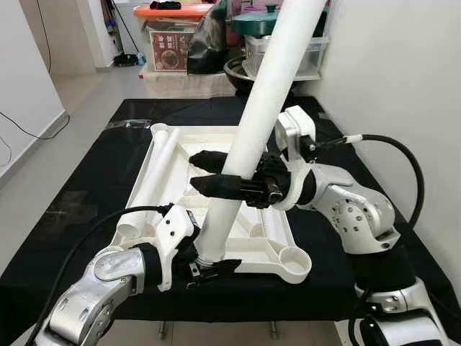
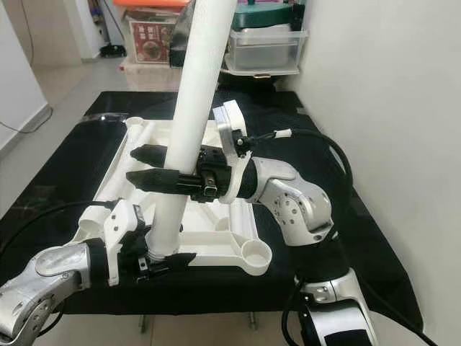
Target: Building children table
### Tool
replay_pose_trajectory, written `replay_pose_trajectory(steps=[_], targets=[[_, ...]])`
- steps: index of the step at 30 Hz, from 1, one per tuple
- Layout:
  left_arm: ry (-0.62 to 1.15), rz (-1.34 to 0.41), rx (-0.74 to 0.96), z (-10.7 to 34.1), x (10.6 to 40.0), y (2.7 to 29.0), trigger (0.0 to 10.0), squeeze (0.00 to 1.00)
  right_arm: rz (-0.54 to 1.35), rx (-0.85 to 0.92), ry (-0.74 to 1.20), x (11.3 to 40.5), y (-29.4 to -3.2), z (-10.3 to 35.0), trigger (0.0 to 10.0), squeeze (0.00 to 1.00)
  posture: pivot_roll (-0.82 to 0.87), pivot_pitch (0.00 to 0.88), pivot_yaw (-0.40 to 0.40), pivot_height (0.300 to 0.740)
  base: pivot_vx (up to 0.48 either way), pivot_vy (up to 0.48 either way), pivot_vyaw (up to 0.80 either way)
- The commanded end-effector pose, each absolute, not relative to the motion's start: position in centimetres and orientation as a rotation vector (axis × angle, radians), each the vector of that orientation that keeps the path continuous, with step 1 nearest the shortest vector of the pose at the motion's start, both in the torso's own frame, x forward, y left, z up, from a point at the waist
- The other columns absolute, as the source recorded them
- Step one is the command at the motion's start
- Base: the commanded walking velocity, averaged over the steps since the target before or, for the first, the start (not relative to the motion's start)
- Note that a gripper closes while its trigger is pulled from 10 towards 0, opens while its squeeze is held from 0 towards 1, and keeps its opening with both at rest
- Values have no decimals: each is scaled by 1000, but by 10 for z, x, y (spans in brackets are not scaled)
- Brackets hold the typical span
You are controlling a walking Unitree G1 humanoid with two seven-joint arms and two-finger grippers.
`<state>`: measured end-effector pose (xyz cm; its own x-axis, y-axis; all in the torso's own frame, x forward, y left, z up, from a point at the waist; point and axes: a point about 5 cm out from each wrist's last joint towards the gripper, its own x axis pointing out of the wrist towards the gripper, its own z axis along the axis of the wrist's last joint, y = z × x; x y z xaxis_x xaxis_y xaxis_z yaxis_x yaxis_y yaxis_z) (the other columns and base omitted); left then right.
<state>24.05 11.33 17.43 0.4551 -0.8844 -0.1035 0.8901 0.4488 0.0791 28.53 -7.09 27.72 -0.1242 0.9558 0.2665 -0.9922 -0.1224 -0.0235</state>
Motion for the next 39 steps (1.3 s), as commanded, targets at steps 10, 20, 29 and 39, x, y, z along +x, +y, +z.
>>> replay_pose_trajectory(steps=[10, 20, 29, 39], targets=[[-55, -1053, 147, 190, 248, 103, 10000, 0, 1629, 241, -206, 286, -48, 277, 10000, 573, 42, 0, -18, 740, 0, 0, 0], [-87, -914, 258, 195, 258, 112, 10000, 0, 1187, 317, -99, 315, -48, 265, 10000, 0, 35, 0, -21, 740, 0, 0, 0], [-16, -793, 359, 179, 266, 121, 10000, 0, 899, 407, -57, 330, -53, 259, 10000, 0, 31, 0, -15, 740, 0, 0, 0], [-11, -698, 434, 173, 277, 128, 10000, 0, 916, 710, -6, 320, -37, 260, 0, 0, 34, 0, -13, 740, 0, 0, 0]])
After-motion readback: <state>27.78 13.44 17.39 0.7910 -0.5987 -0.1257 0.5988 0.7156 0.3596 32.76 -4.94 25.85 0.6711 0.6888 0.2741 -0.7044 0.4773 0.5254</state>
